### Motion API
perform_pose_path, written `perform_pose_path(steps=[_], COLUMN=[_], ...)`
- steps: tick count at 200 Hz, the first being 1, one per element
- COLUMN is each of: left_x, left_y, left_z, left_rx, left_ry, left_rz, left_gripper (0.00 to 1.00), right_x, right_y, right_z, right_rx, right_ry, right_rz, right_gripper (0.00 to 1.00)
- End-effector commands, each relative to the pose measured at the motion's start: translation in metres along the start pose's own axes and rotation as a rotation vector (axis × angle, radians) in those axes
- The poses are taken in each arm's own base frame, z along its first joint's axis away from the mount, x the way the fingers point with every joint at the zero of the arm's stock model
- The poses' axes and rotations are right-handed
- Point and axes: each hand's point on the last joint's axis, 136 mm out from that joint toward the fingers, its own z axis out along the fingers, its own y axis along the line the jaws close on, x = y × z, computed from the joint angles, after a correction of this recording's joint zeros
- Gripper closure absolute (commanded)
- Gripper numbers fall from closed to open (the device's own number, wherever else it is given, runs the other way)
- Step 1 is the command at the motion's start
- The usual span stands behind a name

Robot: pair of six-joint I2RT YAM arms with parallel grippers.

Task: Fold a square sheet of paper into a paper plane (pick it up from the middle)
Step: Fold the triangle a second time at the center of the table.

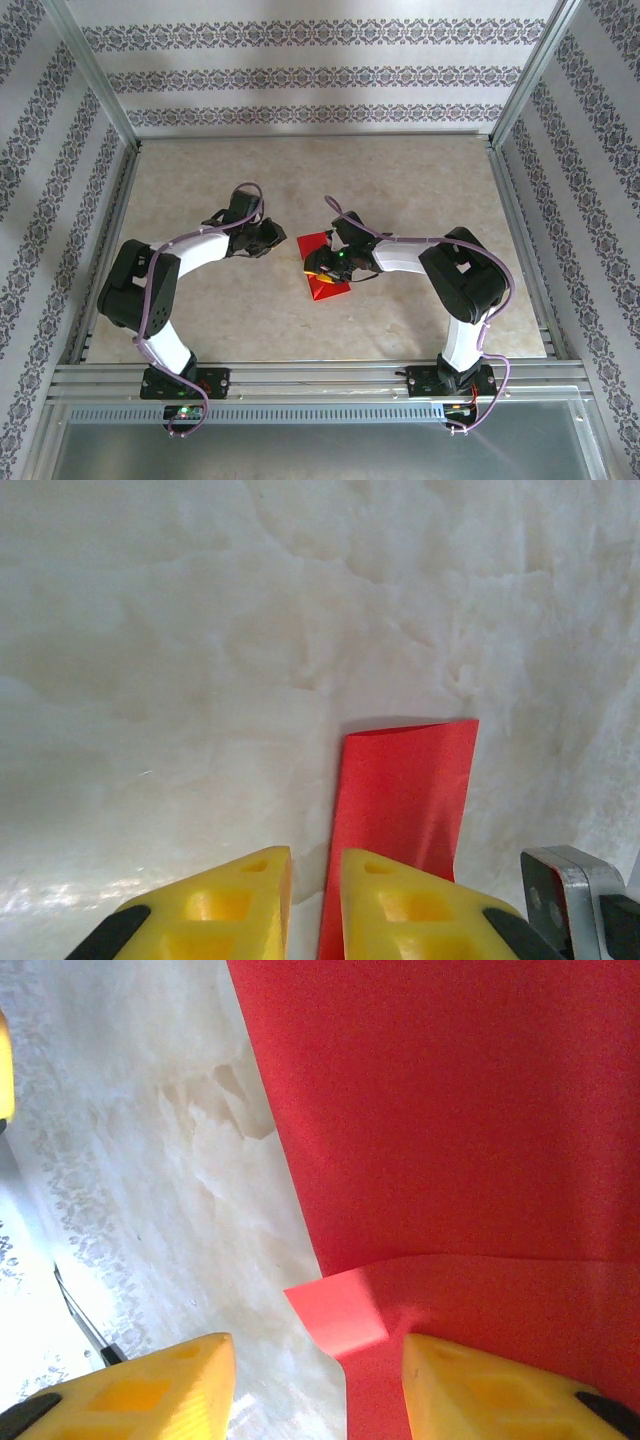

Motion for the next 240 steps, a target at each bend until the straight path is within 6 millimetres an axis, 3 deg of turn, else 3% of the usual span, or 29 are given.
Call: perform_pose_path(steps=[1,36,113,177,240], left_x=[0.000,0.018,0.081,0.106,0.109], left_y=[0.001,-0.016,-0.030,-0.029,-0.004], left_z=[-0.011,-0.007,0.017,0.038,0.047], left_rx=[0.000,0.075,0.064,0.029,-0.072], left_ry=[-0.007,0.064,0.211,0.271,0.270], left_rz=[-0.004,0.022,0.096,0.125,0.128], left_gripper=[0.79,0.79,0.83,0.89,0.91], right_x=[0.008,0.008,0.014,0.014,0.014], right_y=[-0.026,-0.033,-0.047,-0.047,-0.045], right_z=[0.008,0.007,0.006,0.005,0.005], right_rx=[0.086,0.098,0.151,0.152,0.143], right_ry=[0.019,0.019,0.032,0.038,0.037], right_rz=[0.042,0.053,0.070,0.088,0.089], right_gripper=[0.50,0.58,0.93,0.95,0.95])
